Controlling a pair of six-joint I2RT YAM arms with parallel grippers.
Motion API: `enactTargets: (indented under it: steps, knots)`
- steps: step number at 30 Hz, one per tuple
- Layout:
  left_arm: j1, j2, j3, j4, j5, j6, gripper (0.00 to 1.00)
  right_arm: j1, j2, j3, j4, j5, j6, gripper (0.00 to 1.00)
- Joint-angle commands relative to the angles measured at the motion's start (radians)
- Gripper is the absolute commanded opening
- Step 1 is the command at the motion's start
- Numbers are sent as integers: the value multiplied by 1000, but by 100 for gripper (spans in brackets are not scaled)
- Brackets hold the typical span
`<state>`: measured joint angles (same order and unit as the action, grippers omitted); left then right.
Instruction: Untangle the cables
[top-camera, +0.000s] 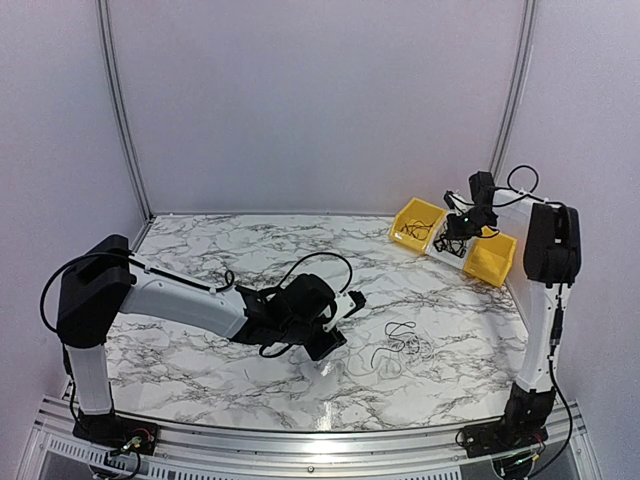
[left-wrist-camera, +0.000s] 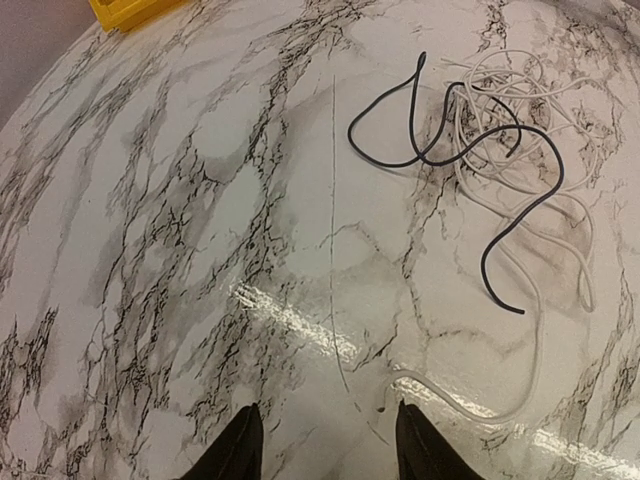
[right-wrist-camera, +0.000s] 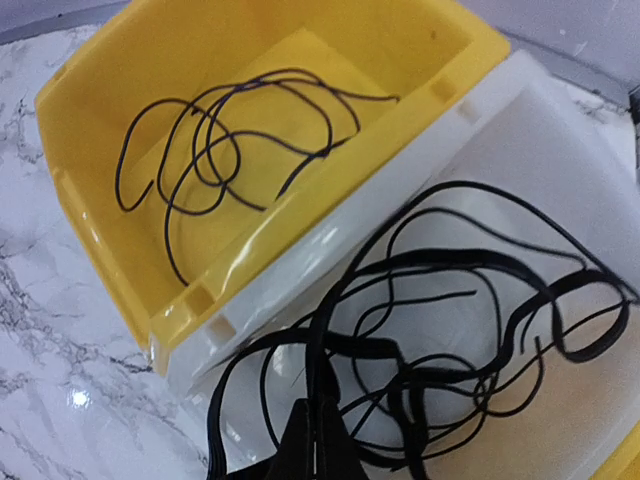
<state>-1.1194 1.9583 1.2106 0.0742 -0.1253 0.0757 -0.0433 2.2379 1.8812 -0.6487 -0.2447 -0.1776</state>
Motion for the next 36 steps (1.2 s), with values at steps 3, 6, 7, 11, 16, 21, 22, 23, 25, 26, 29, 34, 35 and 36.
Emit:
enactTargets:
  steps: [3, 6, 7, 11, 16, 21, 22, 23, 25, 26, 29, 34, 35, 36]
  knots:
    - [-9, 18, 25, -24, -3, 12, 48, 7, -74, -75, 32, -36, 49, 0]
    - [-11, 21, 26, -26, -2, 10, 48, 8, -40, -32, 27, 4, 54, 0]
    - [-11, 23, 25, -25, -2, 11, 48, 8, -19, -9, 20, 5, 55, 0]
    - [-13, 29, 27, -25, -3, 9, 48, 8, 75, 87, 1, 24, 52, 0]
    - [-14, 34, 27, -27, -9, 8, 48, 11, 128, 141, -26, 52, 20, 0]
    - [-16, 38, 31, -31, -24, 4, 48, 11, 46, 89, -24, 57, -2, 5]
    - [-15, 39, 34, -32, -28, 4, 48, 11, 21, 76, -24, 56, -5, 10]
    - [-16, 37, 35, -33, -33, 4, 48, 11, -7, 60, -23, 54, -7, 15]
    - [-16, 33, 34, -34, -49, 2, 49, 11, -71, 27, -15, 48, -12, 23]
    - [-15, 32, 34, -33, -60, 2, 49, 10, -106, 8, -10, 46, -15, 26]
    - [-15, 23, 32, -33, -87, 6, 49, 10, -215, -40, -2, 47, -24, 32]
    - [-16, -13, 19, -21, -92, 30, 49, 10, -399, -186, 18, 48, -50, 42]
    - [-16, -21, 14, -16, -86, 34, 49, 9, -443, -222, 23, 41, -63, 43]
    - [-16, -28, 10, -11, -77, 35, 49, 10, -486, -264, 29, 20, -81, 44]
